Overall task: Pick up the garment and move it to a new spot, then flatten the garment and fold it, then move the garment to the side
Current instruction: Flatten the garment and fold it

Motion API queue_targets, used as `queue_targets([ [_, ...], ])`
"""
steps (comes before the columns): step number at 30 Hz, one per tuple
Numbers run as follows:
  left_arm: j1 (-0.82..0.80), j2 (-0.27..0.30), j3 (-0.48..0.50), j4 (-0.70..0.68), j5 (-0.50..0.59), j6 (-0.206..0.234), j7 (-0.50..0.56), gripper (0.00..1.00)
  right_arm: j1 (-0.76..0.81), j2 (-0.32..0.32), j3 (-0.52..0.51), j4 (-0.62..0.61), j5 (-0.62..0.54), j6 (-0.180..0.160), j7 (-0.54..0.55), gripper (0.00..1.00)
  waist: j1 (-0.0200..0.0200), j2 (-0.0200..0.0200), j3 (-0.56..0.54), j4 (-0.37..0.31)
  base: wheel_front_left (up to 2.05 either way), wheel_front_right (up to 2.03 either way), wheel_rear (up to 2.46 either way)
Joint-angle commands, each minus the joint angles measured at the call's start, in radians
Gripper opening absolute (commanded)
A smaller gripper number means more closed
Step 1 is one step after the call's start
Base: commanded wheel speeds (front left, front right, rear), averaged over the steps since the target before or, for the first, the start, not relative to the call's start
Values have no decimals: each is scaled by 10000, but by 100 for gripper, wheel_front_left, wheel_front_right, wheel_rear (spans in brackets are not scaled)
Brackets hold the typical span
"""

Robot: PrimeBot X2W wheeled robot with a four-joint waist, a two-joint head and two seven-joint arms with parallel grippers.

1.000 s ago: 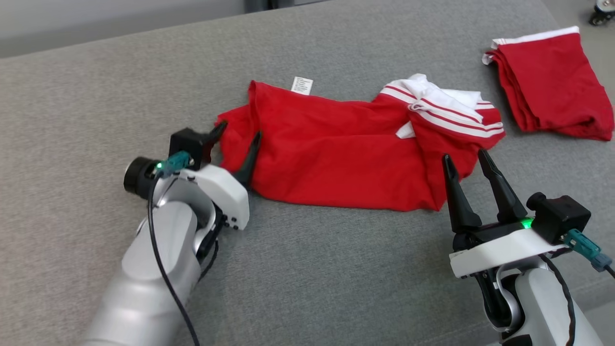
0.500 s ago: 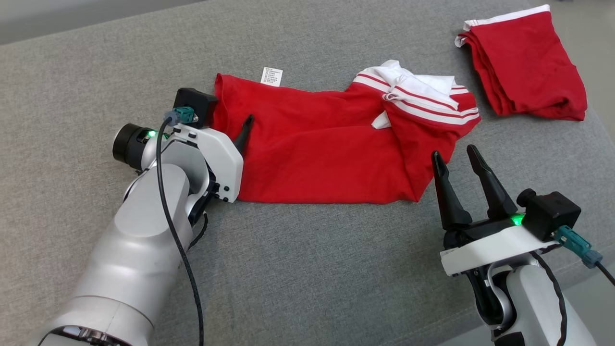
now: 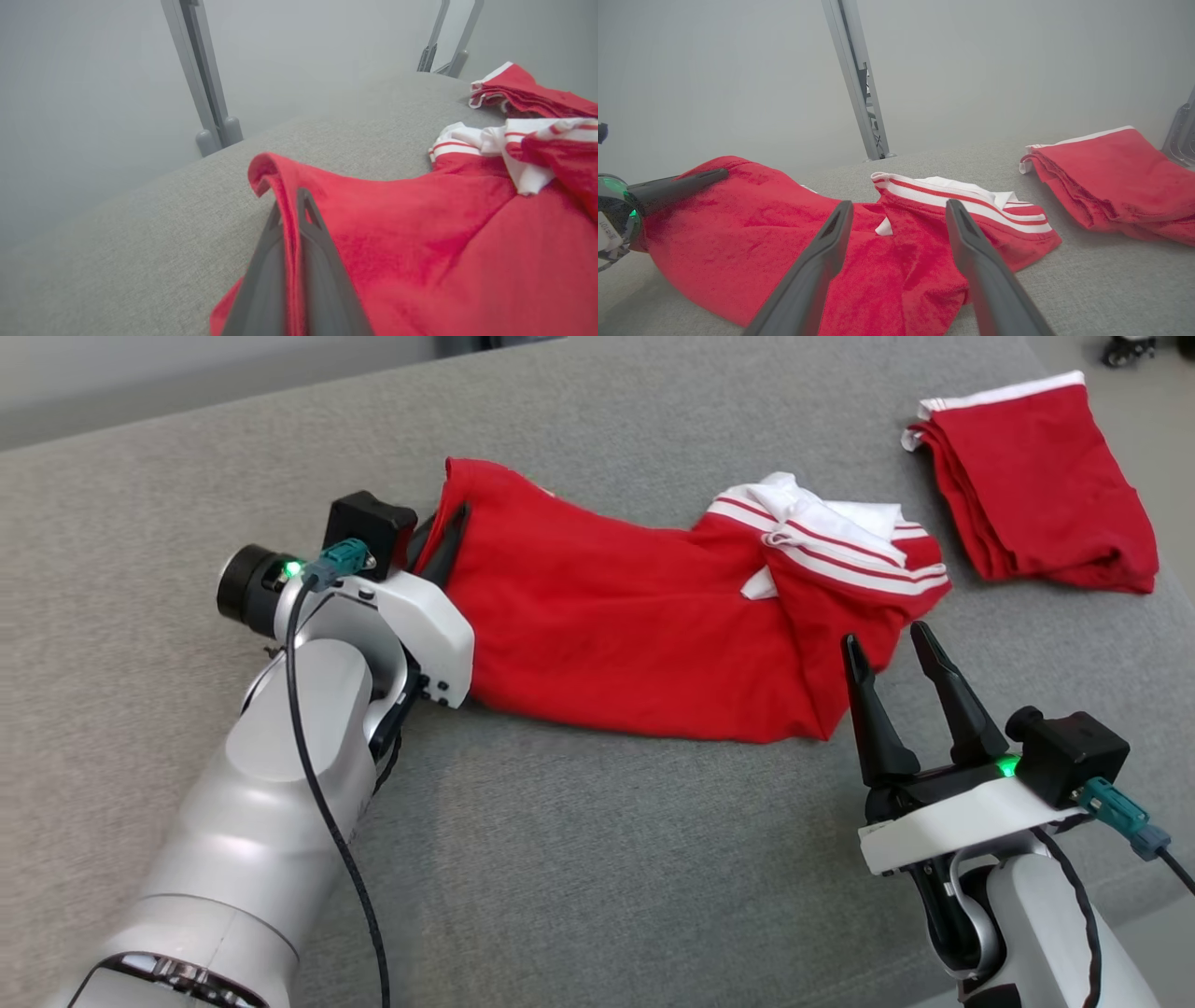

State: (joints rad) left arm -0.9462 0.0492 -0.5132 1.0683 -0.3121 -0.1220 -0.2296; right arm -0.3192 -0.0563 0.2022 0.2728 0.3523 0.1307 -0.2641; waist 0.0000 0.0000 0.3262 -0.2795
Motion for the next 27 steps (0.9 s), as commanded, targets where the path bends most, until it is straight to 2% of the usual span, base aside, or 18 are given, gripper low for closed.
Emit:
queue_targets([
  [1,-196,38,97,-249,-129,14,-212,0,59,-111,-30,17,-76,1,2,100,0,0,-286,288,0,0,0],
  [3,-233,72,263,-657,-172,91,-331,0,85,-161,4,34,-118,1,2,100,0,0,-481,469,0,0,0],
  [6,-1,291,724,-2690,56,135,-361,0,89,-221,22,24,-109,1,2,100,0,0,-727,696,0,0,0],
  [7,-1,291,724,-2690,56,135,-361,0,89,-221,22,24,-109,1,2,100,0,0,-727,696,0,0,0],
  [10,759,534,984,-4797,533,38,-347,0,151,-277,-84,44,-114,1,2,100,0,0,-949,938,0,0,0],
  [13,1410,840,810,-6359,915,-61,-349,0,234,-327,-206,80,-137,1,2,100,0,0,-1151,1193,0,0,0],
  [16,2241,1322,174,-7396,1042,-86,-350,0,330,-333,-291,117,-147,1,2,100,0,0,-1320,1441,0,0,0],
  [21,3620,2480,-1180,-8970,801,-85,-352,0,497,-355,-468,183,-177,1,2,100,0,0,-1586,1824,0,0,0],
  [27,4784,3637,-3707,-9608,627,-88,-352,0,740,-402,-734,306,-170,1,2,100,0,0,-1927,2356,0,0,0],
])
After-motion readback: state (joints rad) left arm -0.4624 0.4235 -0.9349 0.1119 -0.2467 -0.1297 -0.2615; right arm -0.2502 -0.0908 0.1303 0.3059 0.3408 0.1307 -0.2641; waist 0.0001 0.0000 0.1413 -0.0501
